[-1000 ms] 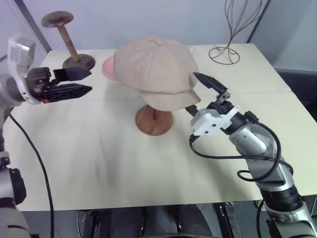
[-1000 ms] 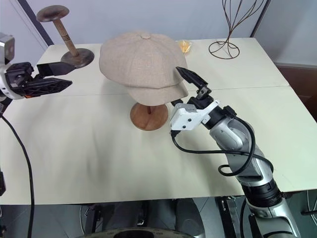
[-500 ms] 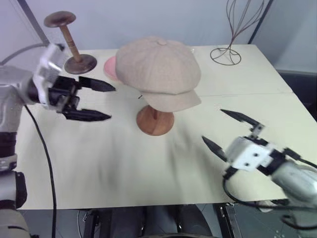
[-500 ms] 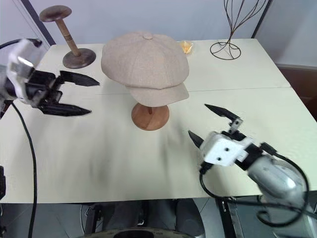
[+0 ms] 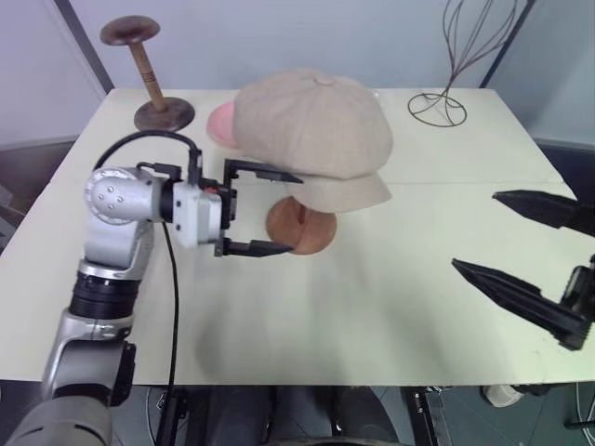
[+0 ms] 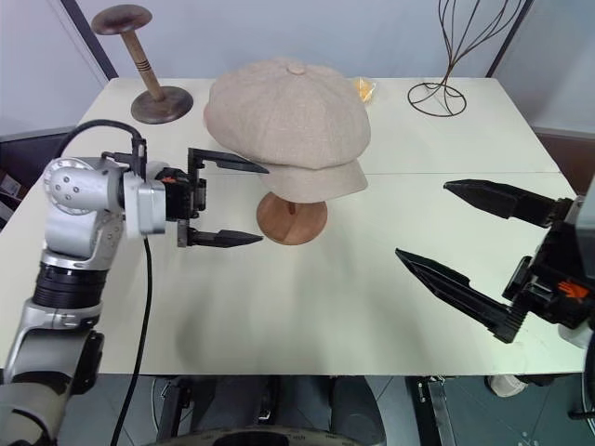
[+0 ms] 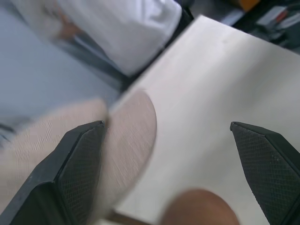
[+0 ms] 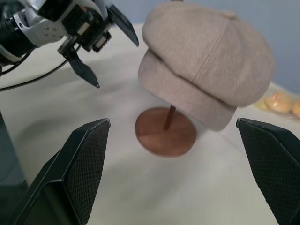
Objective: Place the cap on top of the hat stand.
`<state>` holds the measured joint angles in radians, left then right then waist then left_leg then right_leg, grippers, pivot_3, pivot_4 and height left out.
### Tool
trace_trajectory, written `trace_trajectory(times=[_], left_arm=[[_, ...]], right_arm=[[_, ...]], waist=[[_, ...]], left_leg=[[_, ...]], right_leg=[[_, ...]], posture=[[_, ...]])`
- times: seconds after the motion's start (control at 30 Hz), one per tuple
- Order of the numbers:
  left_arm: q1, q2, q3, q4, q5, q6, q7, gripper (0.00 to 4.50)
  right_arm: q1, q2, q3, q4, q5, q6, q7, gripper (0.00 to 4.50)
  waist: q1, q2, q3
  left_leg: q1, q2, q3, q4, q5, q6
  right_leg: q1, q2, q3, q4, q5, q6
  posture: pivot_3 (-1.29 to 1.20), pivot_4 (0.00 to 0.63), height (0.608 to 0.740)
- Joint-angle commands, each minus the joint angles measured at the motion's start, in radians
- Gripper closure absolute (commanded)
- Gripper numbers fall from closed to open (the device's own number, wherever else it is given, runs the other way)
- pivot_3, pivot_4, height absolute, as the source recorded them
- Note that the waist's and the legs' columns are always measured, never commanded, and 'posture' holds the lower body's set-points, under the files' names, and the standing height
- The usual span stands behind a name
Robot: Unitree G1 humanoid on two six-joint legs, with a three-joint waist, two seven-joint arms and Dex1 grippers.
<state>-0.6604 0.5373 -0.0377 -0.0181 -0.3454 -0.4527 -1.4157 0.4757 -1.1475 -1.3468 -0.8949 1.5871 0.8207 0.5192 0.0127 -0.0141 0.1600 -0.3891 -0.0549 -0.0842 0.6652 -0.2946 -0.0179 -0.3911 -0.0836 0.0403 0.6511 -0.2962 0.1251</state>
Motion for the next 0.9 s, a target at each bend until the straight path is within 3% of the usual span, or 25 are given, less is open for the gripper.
trace_trajectory(times=[0.03,0.23,0.4,0.6,0.7,0.9], left_arm=[[0.017,-0.033,-0.015,0.061,0.025,-0.225,0.001,0.00],[-0.063,-0.135,-0.025,0.285,0.254,-0.619,0.183,0.00],[-0.079,-0.210,-0.009,0.344,0.510,-0.733,0.414,0.00],[-0.065,-0.233,-0.006,0.334,0.696,-0.782,0.638,0.00],[-0.067,-0.225,0.008,0.336,0.812,-0.736,0.752,0.80],[-0.052,-0.175,-0.021,0.321,0.909,-0.696,0.906,3.95]], right_arm=[[0.005,-0.022,-0.124,0.041,0.053,0.055,0.002,0.07],[0.006,-0.064,-0.236,0.088,0.161,0.149,-0.004,0.07],[-0.009,-0.097,-0.280,0.105,0.253,0.183,-0.066,0.07],[-0.029,-0.107,-0.297,0.115,0.265,0.227,-0.095,0.07],[-0.039,-0.111,-0.300,0.115,0.269,0.241,-0.097,0.00],[-0.060,-0.121,-0.302,0.126,0.275,0.262,-0.099,0.00]], waist=[[0.000,0.000,0.000],[0.003,-0.002,0.001],[0.001,-0.004,0.002],[0.002,-0.004,0.003],[0.002,-0.004,0.003],[0.002,-0.004,0.002]], left_leg=[[0.000,0.000,0.000,0.000,0.000,0.000],[0.000,-0.001,0.000,0.001,0.000,0.000],[0.000,-0.001,0.001,0.001,-0.001,0.001],[0.000,-0.001,0.001,0.001,-0.001,0.001],[0.000,-0.001,0.001,0.001,-0.001,0.001],[-0.001,-0.001,0.001,0.001,-0.001,0.001]], right_leg=[[0.000,0.000,0.000,0.000,0.000,0.001],[0.001,0.000,0.000,-0.002,0.001,0.002],[0.001,0.000,0.000,-0.002,0.002,0.003],[0.001,0.001,0.000,-0.002,0.002,0.003],[0.001,0.001,0.000,-0.002,0.002,0.003],[0.001,0.001,0.000,-0.002,0.002,0.003]], posture=[[0.00,0.150,0.740],[0.00,0.150,0.740],[0.00,0.150,0.740],[0.00,0.150,0.740],[0.00,0.150,0.740],[0.00,0.150,0.740]])
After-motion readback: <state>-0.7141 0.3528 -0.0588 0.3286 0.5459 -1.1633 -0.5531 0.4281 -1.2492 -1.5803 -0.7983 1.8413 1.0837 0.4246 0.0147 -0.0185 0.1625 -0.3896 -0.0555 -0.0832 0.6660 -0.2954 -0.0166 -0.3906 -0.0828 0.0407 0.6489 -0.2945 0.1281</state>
